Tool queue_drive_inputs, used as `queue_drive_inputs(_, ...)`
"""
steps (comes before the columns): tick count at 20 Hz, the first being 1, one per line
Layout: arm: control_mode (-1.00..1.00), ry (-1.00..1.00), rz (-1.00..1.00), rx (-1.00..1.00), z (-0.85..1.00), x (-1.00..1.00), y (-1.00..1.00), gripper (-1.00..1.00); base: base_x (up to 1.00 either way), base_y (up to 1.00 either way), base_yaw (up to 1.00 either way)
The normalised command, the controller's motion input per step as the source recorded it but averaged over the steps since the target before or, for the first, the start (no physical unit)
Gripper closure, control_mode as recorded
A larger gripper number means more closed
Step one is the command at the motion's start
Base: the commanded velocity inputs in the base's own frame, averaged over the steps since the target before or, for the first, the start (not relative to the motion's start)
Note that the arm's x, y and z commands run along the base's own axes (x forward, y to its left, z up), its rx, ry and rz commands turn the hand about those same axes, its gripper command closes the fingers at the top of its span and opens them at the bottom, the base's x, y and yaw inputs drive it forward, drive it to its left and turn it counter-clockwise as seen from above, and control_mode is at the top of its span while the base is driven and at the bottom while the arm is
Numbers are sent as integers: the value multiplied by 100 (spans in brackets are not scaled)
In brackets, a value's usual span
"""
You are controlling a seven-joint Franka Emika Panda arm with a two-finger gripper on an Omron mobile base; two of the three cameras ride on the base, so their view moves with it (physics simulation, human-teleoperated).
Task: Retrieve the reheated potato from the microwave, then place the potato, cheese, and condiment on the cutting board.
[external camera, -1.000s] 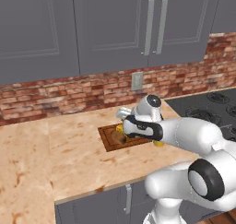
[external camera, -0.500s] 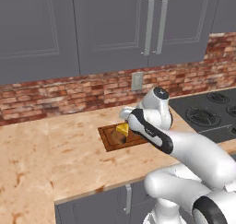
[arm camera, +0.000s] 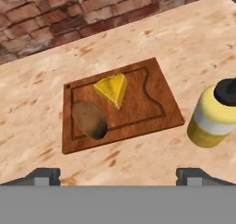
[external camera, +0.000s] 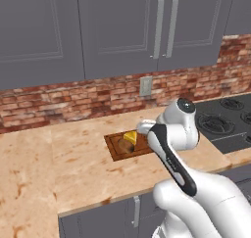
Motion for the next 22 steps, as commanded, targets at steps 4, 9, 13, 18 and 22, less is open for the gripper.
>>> queue_drive_inputs(4, -100, 0, 0, -1, 29, -35, -29, -100, 0, 0, 0)
queue_drive_inputs(9, -100, 0, 0, -1, 29, -23, -36, -100, 0, 0, 0)
queue_drive_inputs(13, -100, 1, 0, -2, 34, -24, -33, -100, 0, 0, 0)
queue_drive_inputs(18, -100, 4, 0, -2, 32, -15, -32, -100, 0, 0, 0)
queue_drive_inputs(22, -100, 3, 0, -4, 25, -9, -25, -100, 0, 0, 0)
